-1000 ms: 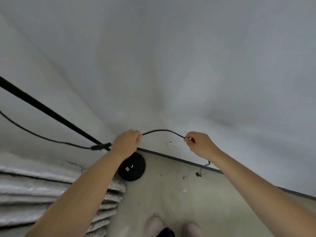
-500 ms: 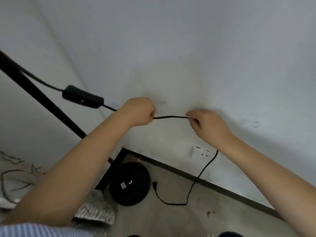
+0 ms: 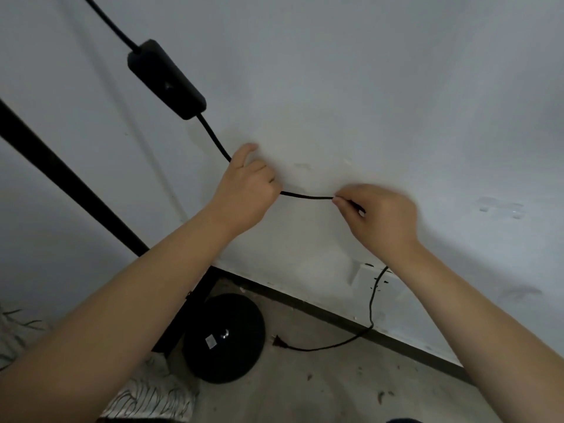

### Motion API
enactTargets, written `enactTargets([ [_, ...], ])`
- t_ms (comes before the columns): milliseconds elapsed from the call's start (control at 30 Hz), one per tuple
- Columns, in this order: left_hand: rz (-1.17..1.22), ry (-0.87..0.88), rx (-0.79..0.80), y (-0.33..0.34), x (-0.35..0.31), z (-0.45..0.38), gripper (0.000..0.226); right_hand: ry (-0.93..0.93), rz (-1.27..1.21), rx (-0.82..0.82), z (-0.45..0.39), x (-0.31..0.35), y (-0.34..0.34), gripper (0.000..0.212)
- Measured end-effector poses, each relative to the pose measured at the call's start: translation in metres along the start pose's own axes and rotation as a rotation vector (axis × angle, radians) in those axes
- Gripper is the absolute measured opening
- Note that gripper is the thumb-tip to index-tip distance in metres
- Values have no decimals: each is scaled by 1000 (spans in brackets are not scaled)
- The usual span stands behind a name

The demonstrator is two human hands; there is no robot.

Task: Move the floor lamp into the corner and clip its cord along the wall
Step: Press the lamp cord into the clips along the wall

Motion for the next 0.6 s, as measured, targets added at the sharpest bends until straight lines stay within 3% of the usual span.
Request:
enactTargets([
  [467, 145, 21, -295, 0, 5, 8, 22, 296, -313, 8, 3, -15, -1, 11],
  [600, 191, 51, -311, 0, 0, 5, 26, 286, -221, 3, 16, -20, -4, 12],
])
Point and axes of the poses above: each hand's wrist, its own z-axis away from the middle knuckle, its own y-axis out of the palm, x = y × z, the point moved 7 cm from there along -z, towards the middle knuckle, and after that the axes turned 13 degrees about z, right-handed, at the moved point
